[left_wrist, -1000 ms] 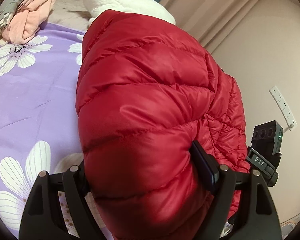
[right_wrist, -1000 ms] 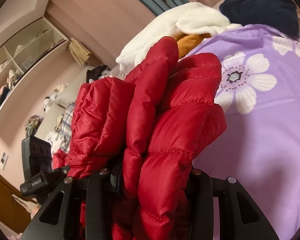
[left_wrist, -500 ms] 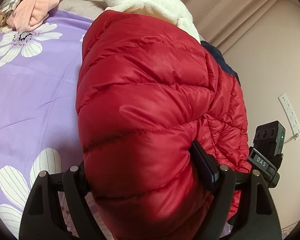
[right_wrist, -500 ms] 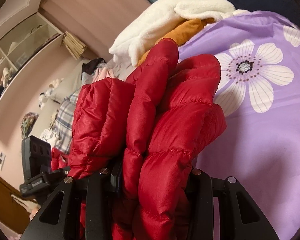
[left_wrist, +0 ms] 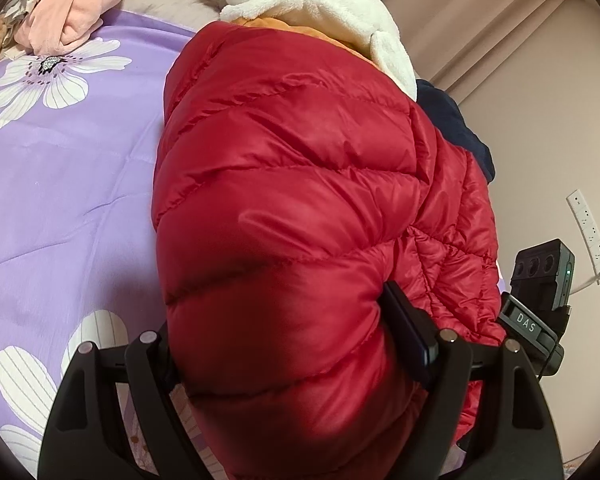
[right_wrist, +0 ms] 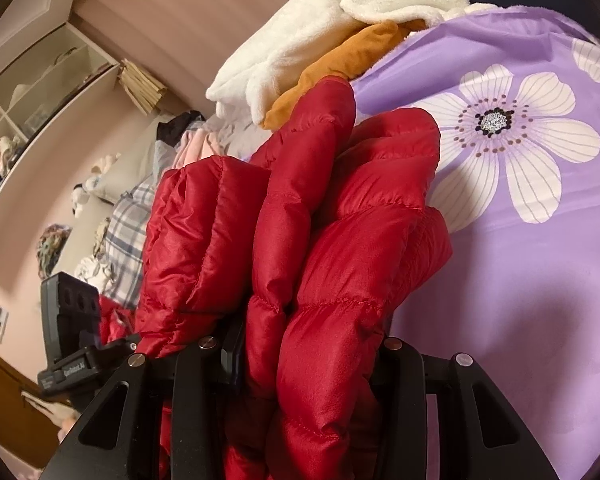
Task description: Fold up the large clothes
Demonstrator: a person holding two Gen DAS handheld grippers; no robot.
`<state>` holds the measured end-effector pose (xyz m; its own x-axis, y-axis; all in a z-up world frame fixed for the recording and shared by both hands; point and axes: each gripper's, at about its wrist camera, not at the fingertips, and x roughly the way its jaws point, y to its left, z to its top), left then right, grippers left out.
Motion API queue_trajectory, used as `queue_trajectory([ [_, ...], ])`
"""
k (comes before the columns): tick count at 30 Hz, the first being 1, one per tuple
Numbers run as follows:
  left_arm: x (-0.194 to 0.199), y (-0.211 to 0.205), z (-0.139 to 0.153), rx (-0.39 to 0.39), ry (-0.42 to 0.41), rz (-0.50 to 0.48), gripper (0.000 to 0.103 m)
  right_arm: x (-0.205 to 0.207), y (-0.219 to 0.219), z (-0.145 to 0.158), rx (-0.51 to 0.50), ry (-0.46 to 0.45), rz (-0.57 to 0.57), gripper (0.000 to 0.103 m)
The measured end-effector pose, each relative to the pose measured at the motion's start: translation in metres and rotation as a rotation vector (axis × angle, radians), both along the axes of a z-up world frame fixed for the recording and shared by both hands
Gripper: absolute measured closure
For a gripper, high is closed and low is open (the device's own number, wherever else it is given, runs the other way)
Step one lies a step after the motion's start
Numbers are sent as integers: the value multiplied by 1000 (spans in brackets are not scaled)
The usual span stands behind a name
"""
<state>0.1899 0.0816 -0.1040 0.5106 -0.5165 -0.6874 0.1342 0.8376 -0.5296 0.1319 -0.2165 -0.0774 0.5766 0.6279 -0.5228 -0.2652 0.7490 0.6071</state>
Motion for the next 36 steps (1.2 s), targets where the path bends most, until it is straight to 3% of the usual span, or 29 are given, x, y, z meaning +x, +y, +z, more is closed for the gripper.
queue_trajectory([
  [36,1,-8,1,43,6,8,18,3,10,-9,-21,61,-43,58],
])
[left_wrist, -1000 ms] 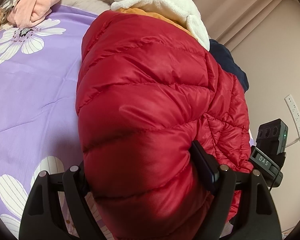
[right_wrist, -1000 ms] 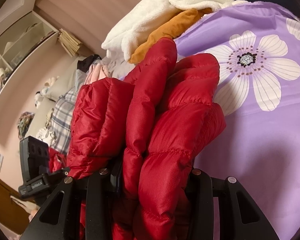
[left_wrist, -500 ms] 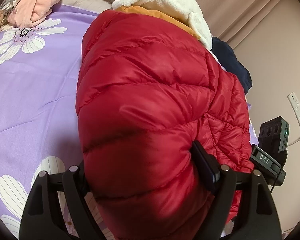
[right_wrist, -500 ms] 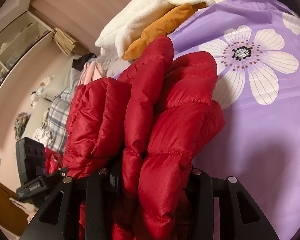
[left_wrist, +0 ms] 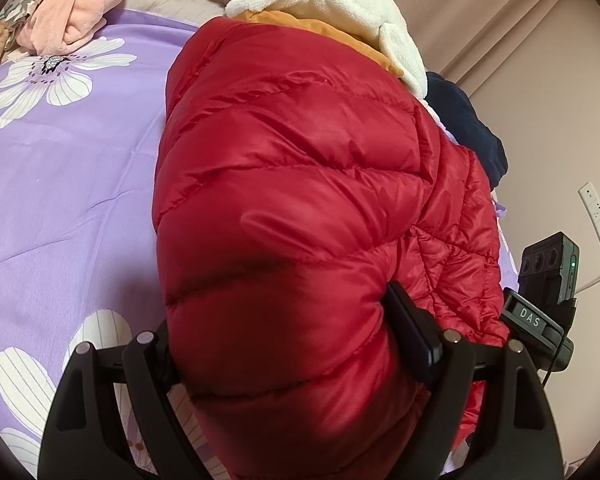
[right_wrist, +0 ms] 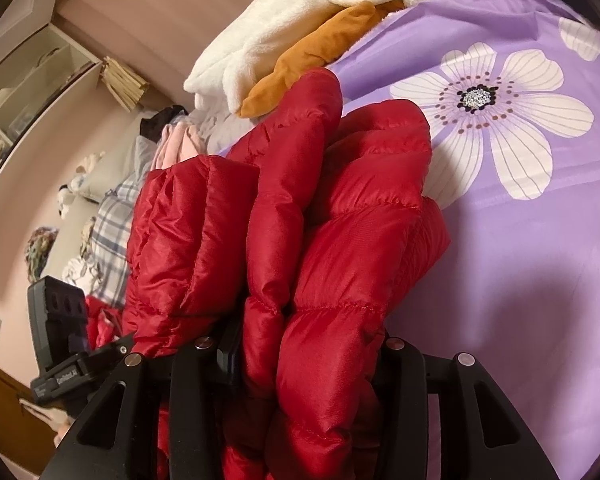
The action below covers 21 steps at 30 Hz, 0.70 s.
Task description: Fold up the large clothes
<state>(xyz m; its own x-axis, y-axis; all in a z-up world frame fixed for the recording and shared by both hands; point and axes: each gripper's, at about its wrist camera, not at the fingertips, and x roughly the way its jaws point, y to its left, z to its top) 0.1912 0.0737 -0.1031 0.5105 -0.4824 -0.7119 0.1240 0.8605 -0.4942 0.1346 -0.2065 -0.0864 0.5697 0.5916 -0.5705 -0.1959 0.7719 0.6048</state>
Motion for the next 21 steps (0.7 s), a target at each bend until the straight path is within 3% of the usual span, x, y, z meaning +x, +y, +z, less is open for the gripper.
queue_trajectory([
  [21,0,1,-3,18,0,2,15,1,-7,-7,5,29,-14,55],
])
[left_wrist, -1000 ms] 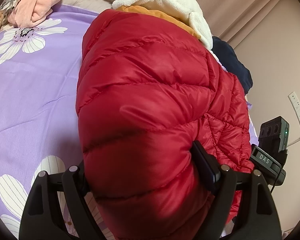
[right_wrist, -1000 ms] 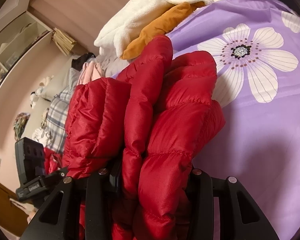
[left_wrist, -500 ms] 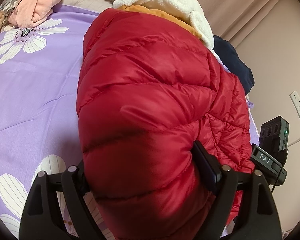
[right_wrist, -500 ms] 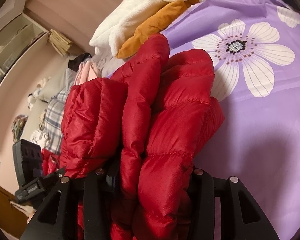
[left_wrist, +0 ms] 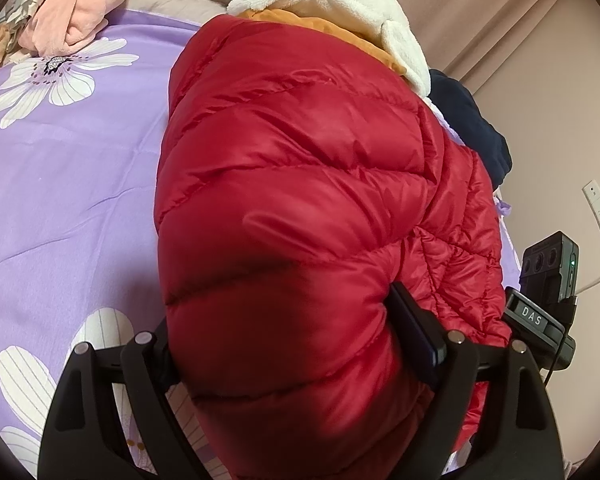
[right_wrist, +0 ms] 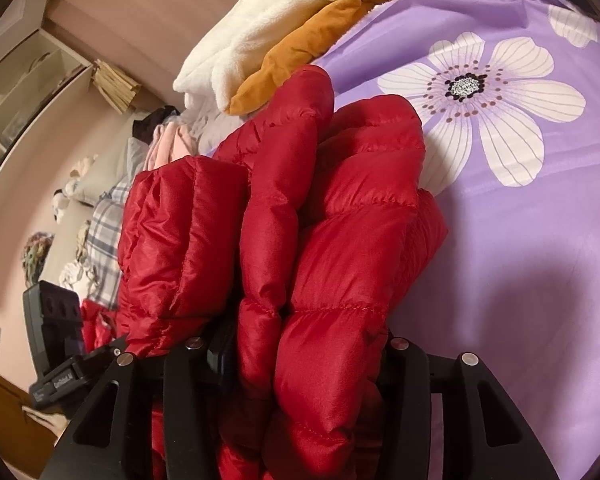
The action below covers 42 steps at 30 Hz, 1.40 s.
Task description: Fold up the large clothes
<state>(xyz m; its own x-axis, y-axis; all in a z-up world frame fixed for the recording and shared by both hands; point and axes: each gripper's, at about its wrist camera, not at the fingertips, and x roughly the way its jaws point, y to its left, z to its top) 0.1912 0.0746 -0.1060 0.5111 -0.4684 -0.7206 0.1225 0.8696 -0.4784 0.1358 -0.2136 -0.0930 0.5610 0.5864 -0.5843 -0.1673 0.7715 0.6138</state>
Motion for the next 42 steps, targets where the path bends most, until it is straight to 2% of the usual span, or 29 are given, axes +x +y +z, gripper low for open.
queue_trajectory([
  [16,0,-3,4,55,-4,10,11,2,-1,-3,-18,26,-9,48],
  [42,-8,-15,12,141,-26,20,10,2,-4,-4,-37,45,-19,40],
])
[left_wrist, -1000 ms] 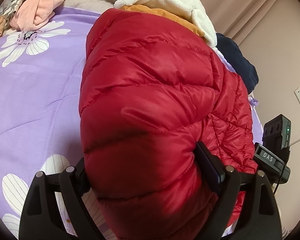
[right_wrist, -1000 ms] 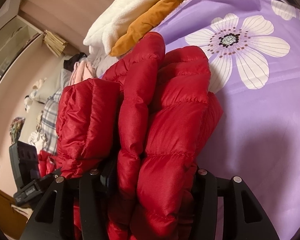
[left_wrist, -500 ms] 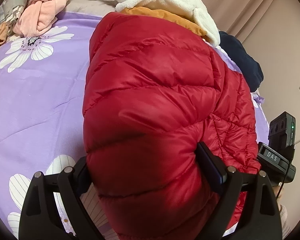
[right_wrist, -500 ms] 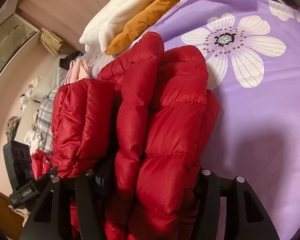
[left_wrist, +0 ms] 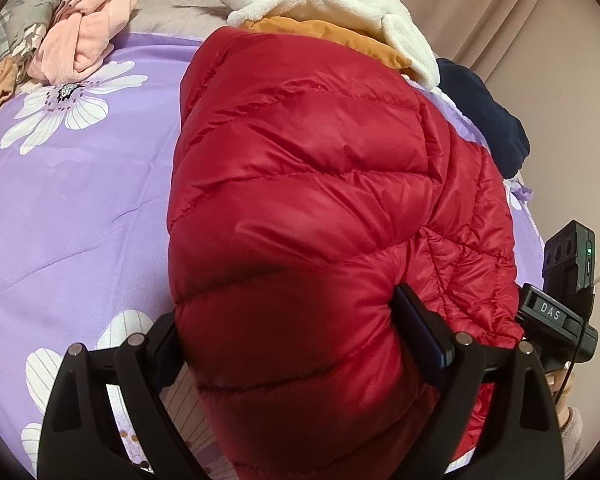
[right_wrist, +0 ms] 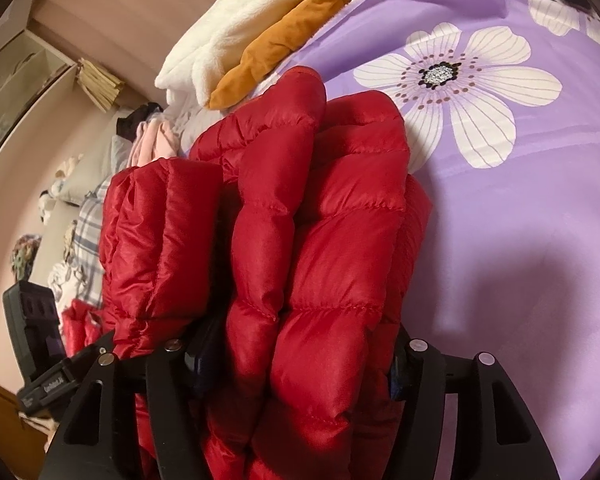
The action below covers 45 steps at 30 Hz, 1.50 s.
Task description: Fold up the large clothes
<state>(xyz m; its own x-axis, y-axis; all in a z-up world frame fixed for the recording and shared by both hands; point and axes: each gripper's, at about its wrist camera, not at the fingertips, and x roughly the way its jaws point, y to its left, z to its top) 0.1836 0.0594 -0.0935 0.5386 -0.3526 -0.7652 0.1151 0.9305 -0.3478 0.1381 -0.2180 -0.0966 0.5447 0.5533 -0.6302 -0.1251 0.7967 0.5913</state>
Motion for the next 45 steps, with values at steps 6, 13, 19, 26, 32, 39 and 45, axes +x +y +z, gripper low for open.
queue_trajectory([
  [6,-2,-2,2,17,-5,2,10,-3,-4,0,-1,1,-2,39],
  [13,-6,-3,5,49,-12,9,10,-6,-5,2,-21,-4,-8,38],
  [19,-12,-6,9,78,-21,13,10,-13,-10,4,-36,-7,-24,37],
  [26,-19,-11,13,117,-35,17,10,-22,-16,7,-53,-18,-43,36],
  [32,-27,-14,16,166,-57,20,10,-28,-19,11,-94,-32,-62,36],
  [39,-37,-20,21,204,-82,25,12,-48,-9,42,-298,-171,-116,36],
  [45,-44,-23,24,219,-93,23,12,-59,6,68,-295,-295,-56,36],
])
